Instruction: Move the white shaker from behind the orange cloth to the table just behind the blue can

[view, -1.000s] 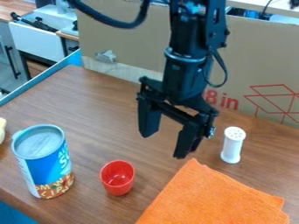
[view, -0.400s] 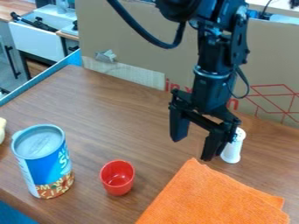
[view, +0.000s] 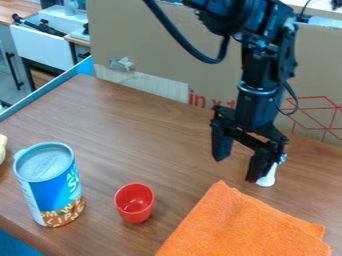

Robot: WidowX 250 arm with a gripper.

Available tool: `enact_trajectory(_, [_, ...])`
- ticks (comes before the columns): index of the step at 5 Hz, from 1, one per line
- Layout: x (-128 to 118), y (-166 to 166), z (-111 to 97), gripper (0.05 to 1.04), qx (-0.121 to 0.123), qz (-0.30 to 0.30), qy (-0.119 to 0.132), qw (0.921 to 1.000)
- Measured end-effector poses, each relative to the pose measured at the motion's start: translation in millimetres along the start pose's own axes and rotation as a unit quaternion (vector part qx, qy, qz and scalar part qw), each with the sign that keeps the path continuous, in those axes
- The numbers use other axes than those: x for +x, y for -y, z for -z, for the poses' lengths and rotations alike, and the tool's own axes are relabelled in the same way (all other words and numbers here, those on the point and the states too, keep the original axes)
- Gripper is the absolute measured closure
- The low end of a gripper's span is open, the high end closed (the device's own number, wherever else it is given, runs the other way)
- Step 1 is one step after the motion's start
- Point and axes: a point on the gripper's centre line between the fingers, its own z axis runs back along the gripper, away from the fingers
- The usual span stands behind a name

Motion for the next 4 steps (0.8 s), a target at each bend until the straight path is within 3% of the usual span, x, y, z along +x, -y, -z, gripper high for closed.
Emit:
enact_trajectory(1, [9,8,9,0.076,-0.003,0.029,-0.013,0.9995])
enact_trajectory(2, [19,11,12,0.076,-0.011,0.048,-0.009,0.9988])
enact_trajectory(4, [36,6,17,0.076,0.006,0.05,0.011,0.9987])
